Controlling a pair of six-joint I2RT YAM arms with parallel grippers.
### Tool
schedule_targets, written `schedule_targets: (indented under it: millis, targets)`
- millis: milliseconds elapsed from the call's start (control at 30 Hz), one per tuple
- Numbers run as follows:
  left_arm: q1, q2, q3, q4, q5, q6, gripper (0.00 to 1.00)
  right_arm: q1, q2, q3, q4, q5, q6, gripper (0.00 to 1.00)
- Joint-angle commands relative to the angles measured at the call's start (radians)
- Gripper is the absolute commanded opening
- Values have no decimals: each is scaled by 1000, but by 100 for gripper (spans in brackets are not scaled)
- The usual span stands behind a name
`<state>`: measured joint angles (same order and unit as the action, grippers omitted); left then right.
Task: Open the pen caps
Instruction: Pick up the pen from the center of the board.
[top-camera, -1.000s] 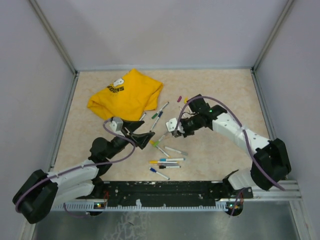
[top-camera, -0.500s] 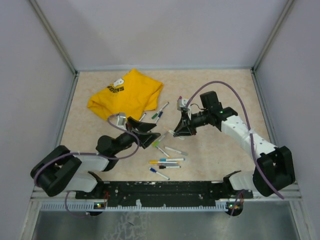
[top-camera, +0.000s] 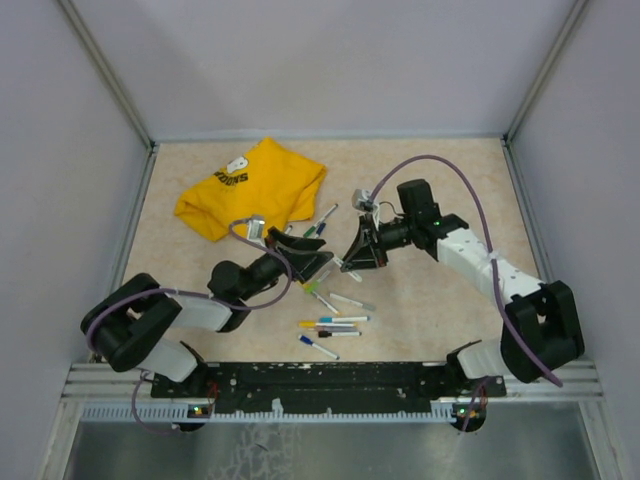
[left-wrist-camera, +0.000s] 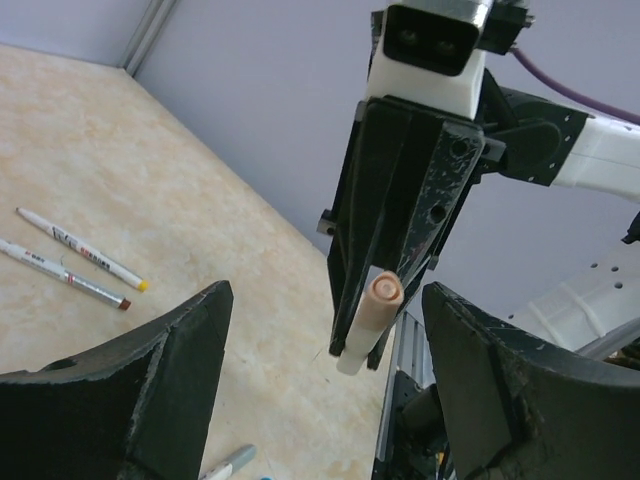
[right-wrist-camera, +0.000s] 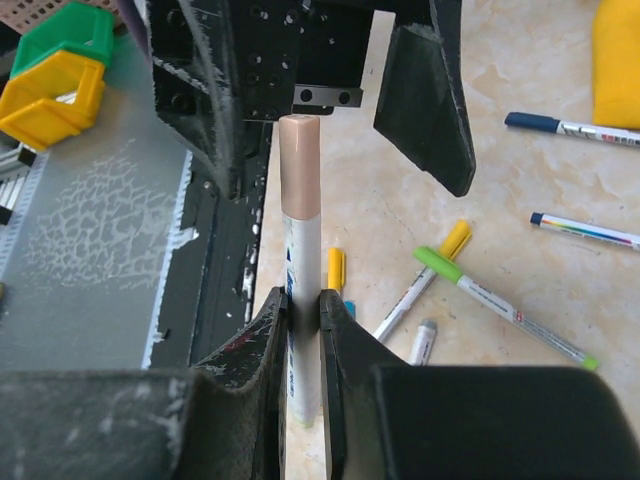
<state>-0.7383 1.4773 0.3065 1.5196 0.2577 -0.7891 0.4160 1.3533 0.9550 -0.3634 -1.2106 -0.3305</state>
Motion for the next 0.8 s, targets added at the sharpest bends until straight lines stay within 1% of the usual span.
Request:
schedule_targets:
  millis: [0,67,133,233,267,333,367,467,667,767]
  targets:
    - [-27,-11,37,120,-51,42,80,1,18,-5,56,-35,50,0]
    - [-35,-9,42,118,-58,51,75,1,24,-5,57,-33,52,0]
    - [-39,-9,51,105,-63,61,68,0,26,-5,60,-34,54,0]
    - [-41,-11,67,67,-63,69,52,1,27,-10,70,-31,67,0]
    - [-42,-11,71,57,-61,71,44,1,27,-11,72,-31,70,0]
    - [-43,-11,74,47,-60,71,32,1,27,-13,80,-30,77,0]
    - [-44,-11,72,43,-60,72,29,2,28,-13,83,-30,80,0]
    - [-44,-8,74,34,-49,73,29,1,28,-16,92,-29,91,0]
    - [-44,0,82,17,-16,68,39,1,29,-19,112,-22,117,0]
    - [-44,-2,76,11,-14,69,40,1,28,-19,114,-15,120,0]
